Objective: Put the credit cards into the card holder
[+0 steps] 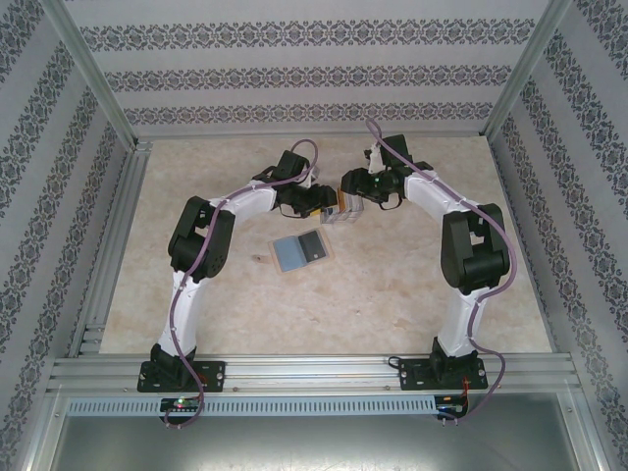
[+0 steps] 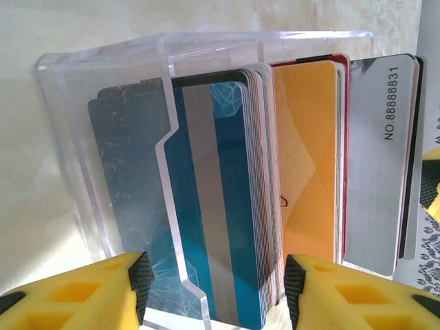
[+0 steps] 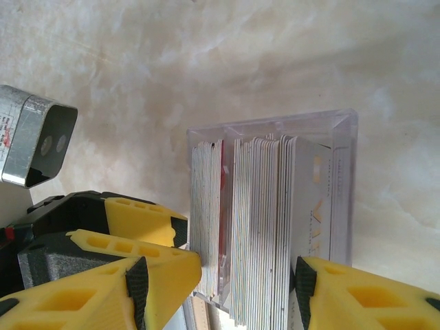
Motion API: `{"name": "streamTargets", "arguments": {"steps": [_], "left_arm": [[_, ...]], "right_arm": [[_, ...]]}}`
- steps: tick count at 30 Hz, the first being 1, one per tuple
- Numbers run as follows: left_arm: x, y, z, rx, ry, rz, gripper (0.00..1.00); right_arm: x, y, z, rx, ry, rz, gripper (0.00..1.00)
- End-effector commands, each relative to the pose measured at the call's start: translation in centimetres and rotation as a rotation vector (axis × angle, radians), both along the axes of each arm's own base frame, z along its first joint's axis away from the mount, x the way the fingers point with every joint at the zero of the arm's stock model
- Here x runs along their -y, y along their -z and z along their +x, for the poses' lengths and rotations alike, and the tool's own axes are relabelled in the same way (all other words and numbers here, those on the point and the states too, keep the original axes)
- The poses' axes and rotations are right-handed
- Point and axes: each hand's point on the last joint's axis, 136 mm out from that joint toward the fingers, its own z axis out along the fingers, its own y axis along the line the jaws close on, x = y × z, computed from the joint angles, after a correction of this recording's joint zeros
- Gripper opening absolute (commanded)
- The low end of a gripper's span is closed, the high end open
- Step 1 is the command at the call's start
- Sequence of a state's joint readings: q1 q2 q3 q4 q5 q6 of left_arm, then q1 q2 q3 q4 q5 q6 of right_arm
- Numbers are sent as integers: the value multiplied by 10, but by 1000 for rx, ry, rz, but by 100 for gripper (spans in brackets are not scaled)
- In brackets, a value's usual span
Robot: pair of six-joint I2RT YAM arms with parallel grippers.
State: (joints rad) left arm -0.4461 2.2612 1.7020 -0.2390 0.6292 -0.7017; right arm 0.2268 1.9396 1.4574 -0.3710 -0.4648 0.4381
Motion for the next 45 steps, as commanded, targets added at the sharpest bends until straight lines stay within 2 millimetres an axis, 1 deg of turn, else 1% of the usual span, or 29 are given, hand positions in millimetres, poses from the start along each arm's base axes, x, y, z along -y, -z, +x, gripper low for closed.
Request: {"name": "streamTargets", "arguments": {"steps": [1,7,13,19,25,27,30,32,38,39,40,45], "left_arm": [[12,7,-10,-27,28,-12,56],[15,4,-10,-23,32,-16,56],[16,3,-10,-18,32,-17,56],[18,1,-11,-17,35,-21,56],[18,0,-10,-16,34,-20,56],[19,0,-11,-16,35,-22,56],[19,0,-11,-15,35,-22,56],[19,-1,-11,-14,36,-22,56],[18,0,-11,-15,35,-21,56],[19,0,-11,-15,35,-21,56],[18,0,-11,-15,35,-21,56],[19,0,-11,-15,35,-22,56]], "right_arm": [[-5,-12,-4,27,-30,11,61],[2,3,-4,0,-25,-45,61],[-1,11,-5,-18,-31,-32,59],[-2,8,-6,-15,-34,-20,55],[-2,-2,-7,5,-34,-11,51],[-1,-3,-7,6,-32,-14,51],[0,0,-6,-1,-29,-17,47],[2,3,-6,-5,-28,-23,41],[7,9,-6,-13,-20,-34,31],[7,9,-6,-13,-18,-35,30],[7,9,-6,-13,-18,-33,27],[7,8,-5,-15,-18,-24,22]]}}
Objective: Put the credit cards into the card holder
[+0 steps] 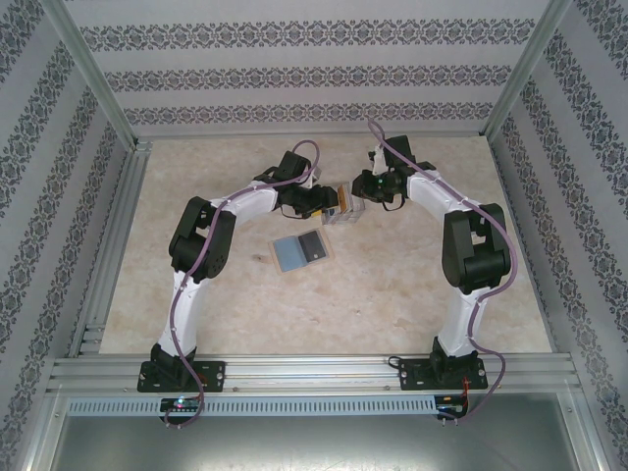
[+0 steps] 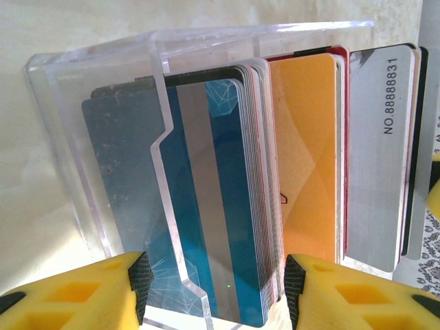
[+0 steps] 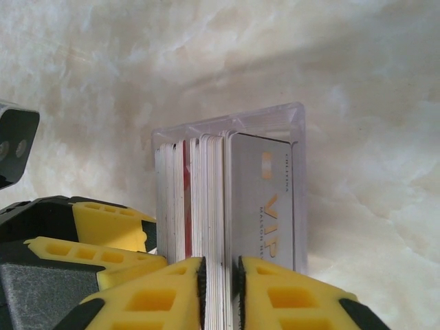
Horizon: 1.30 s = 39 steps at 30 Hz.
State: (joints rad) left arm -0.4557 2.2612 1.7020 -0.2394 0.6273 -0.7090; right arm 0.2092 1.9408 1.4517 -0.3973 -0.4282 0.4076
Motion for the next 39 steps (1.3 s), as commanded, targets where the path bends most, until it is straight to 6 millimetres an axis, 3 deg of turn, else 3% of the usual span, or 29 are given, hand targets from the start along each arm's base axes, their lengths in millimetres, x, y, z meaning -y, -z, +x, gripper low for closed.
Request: {"name": "streamTargets", "arguments": {"steps": [1,16,39], "left_arm": [[16,-1,-9,-9,32,-22,56],[15,-2,-8,-7,33,-23,56],[16,-22,-9,21,39,-33,56]], "right_arm": [[-7,-1,-5,-4,-33,27,21],[-4,-3,-3,-1,-27,29,6],[12,-45,-12,81,1,35,4]]}}
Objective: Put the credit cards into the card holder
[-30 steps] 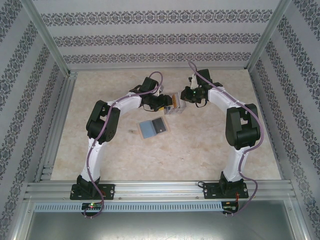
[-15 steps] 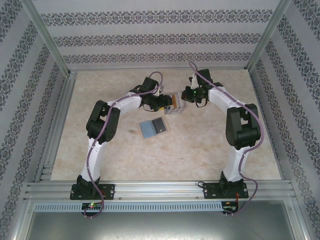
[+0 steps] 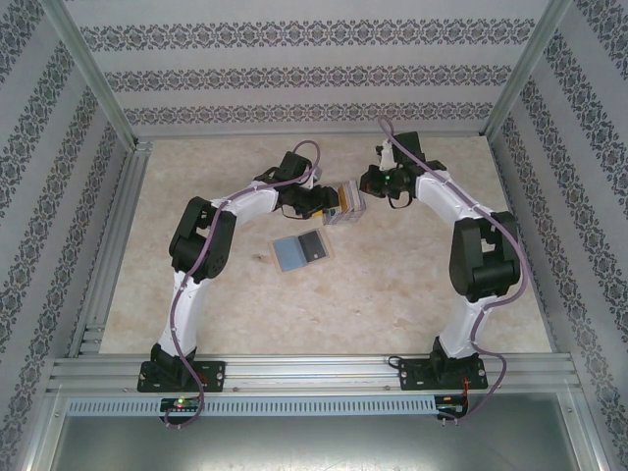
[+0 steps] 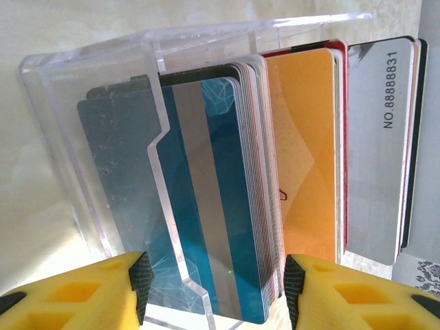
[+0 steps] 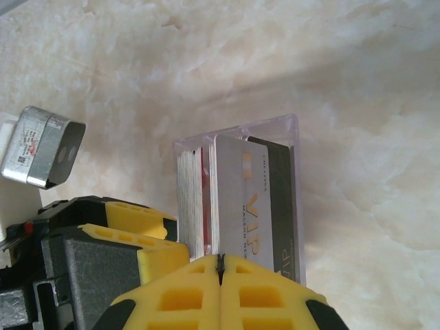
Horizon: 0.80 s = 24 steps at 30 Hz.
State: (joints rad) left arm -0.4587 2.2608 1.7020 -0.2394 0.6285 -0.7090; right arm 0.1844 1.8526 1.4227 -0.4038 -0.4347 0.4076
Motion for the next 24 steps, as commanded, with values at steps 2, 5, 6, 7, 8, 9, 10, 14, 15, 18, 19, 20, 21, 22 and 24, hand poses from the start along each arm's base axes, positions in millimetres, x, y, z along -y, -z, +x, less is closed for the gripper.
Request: {"name": "streamTargets", "arguments": {"steps": [2,5,6,7,8,9,10,14,15,18,19,20,21,22,24], "left_arm": [[14,-28,-9,30,36,-36,56],[13,-38,-11,47,38,-39,56],[12,-42,-11,54,37,-40,56],[11,-47,-12,63,39,-40,56],[10,-51,-12,68,38,-40,56],[10,-55,-13,74,39,-41,56],[9,-59,-14,82,40,-43,56],[8,-81,-17,121,38,-62,56],[7,-87,-18,130,37,-67,56],[6,-102,-24,154,48,-89,56],[5,-104,-26,159,49,-94,56],[4,-107,-29,164,50,-102,56],[4,-110,-32,170,52,-115,56],[3,-112,-34,176,52,-126,56],[0,-114,-41,186,47,-148,56]], "right_arm": [[2,-21,-9,46,-15,20,4],[6,-30,-13,63,-9,24,4],[8,-33,-15,69,-5,24,4],[9,-36,-16,75,-3,26,4],[11,-39,-17,82,0,27,4],[13,-42,-19,87,4,29,5],[14,-44,-21,93,4,31,5],[19,-56,-29,115,11,49,5],[19,-59,-31,122,12,57,5],[19,-66,-39,133,13,89,5],[19,-68,-42,138,12,99,5],[18,-70,-46,141,9,113,5],[16,-72,-50,147,4,128,5],[16,-74,-54,150,3,139,5],[14,-78,-64,162,-5,166,5]]}}
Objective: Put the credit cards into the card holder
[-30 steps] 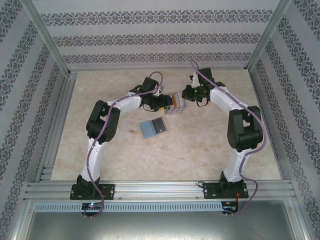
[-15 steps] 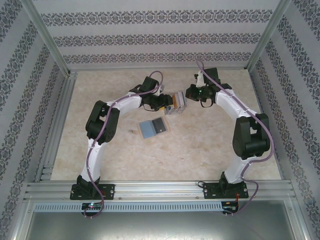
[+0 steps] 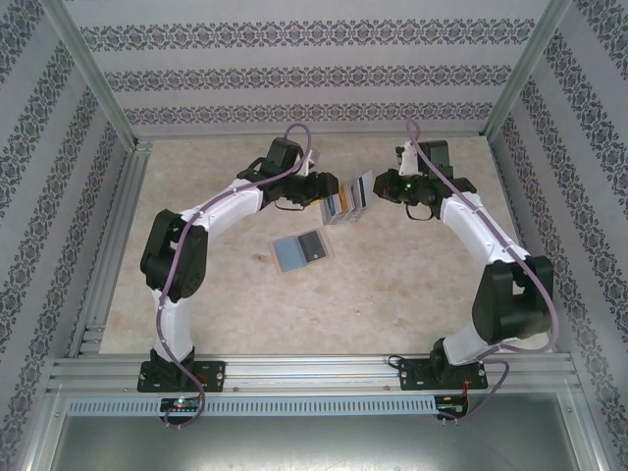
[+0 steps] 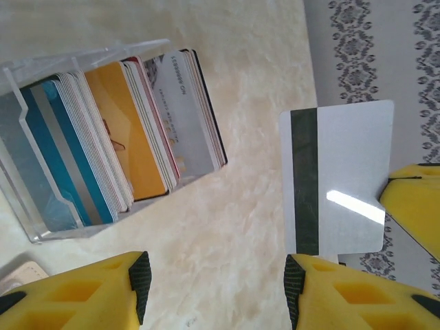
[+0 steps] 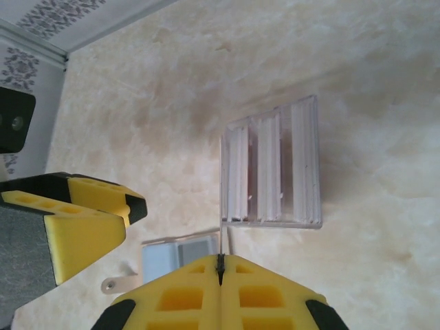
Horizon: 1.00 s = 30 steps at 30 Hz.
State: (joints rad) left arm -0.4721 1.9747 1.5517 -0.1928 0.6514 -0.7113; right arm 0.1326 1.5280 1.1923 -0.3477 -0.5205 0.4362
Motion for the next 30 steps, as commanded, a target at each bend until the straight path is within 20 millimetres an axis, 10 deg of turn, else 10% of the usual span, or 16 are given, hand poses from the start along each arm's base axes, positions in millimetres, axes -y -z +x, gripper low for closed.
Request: {"name": "streamTargets", "arguments": {"steps": [1,11,30], "left_arm": [[2,-13,-12,34,22,-62,56],[-41,8,-42,26,-39,-91,55],[-136,88,-100,-140,-257,145,55]], "right_arm": [[-6,-17,-15,45,-24,79,5],[-18,-23,-62,66,-103,222,6],[-49,40,-116,-55,-218,379,7]]}}
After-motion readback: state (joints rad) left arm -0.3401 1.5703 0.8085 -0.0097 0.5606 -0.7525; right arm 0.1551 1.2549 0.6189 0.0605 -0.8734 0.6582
